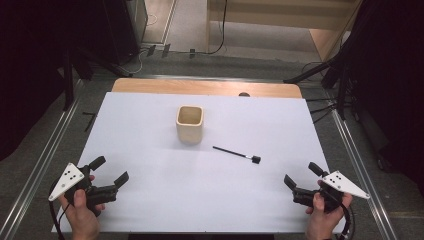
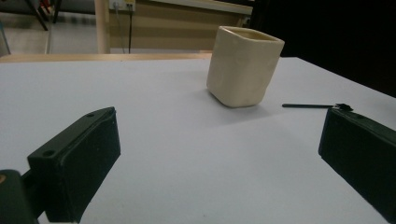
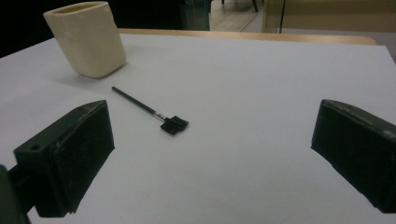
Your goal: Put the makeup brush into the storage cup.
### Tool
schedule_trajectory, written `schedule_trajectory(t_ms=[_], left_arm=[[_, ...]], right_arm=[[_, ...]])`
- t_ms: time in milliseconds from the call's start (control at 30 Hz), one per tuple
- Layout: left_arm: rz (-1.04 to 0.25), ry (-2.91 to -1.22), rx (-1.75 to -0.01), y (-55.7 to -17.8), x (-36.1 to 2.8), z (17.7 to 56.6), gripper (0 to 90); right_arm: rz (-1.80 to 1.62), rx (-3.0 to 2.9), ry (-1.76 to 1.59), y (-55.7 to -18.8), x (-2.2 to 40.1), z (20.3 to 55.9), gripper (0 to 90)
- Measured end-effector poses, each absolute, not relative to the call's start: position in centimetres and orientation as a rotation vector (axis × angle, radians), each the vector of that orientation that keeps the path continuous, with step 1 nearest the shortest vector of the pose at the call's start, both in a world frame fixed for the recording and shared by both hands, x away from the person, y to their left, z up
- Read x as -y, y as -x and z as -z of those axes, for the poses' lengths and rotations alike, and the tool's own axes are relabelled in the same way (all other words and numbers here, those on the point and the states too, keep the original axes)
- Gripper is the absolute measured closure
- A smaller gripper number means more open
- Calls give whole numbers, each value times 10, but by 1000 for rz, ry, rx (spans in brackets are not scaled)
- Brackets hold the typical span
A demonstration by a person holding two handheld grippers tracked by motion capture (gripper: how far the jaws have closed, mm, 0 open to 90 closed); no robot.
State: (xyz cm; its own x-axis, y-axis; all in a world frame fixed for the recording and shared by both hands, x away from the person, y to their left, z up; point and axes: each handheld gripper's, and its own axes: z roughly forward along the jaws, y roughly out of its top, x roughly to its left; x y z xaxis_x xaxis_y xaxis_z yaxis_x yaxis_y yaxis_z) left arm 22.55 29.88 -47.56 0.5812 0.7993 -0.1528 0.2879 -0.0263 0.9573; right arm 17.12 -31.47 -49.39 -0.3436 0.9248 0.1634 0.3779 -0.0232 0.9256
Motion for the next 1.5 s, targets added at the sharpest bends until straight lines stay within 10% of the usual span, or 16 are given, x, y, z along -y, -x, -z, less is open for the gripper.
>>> schedule_trajectory(t_ms=[1500], left_arm=[[-474, -1613, -913, -225, -292, 479, 0]], right_arm=[[-1328, -2032, -1228, -242, 274, 442, 148]])
